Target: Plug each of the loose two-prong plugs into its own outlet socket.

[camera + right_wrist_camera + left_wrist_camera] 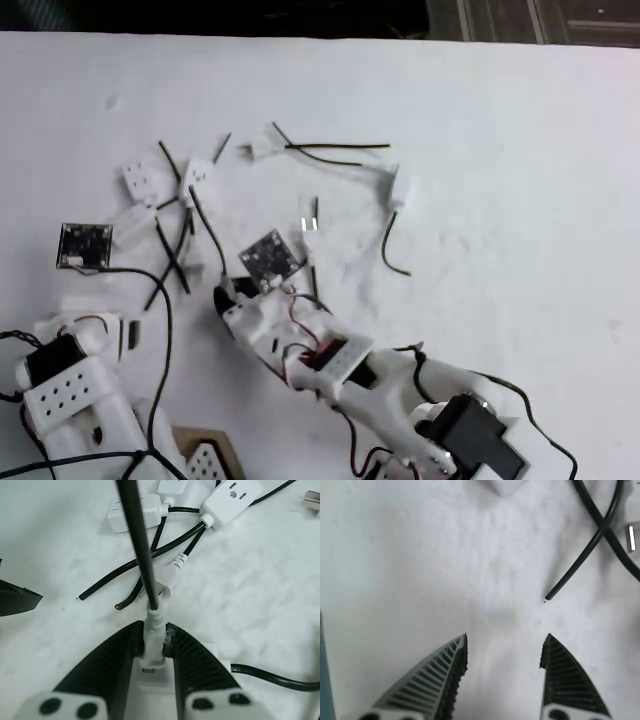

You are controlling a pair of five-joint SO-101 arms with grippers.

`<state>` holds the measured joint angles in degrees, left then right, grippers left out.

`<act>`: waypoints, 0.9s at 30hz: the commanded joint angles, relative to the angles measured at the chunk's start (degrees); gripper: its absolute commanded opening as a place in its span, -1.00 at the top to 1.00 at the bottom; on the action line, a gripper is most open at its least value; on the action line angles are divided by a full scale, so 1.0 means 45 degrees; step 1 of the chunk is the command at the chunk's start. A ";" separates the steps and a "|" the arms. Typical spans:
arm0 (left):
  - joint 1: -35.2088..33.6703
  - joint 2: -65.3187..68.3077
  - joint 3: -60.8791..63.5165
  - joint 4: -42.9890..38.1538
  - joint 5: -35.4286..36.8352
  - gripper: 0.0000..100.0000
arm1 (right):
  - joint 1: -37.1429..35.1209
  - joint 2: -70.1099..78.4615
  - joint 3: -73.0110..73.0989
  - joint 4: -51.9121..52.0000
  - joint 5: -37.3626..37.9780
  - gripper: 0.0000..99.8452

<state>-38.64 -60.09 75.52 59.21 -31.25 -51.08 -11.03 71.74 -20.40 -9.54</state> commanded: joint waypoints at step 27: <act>0.0127 -0.0166 -0.0371 -0.0156 0.0156 0.51 | -0.0127 -0.0322 -0.0137 0.2002 0.0098 0.97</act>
<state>-38.64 -60.09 75.52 59.21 -31.25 -51.16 -12.00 70.95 -13.98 -8.40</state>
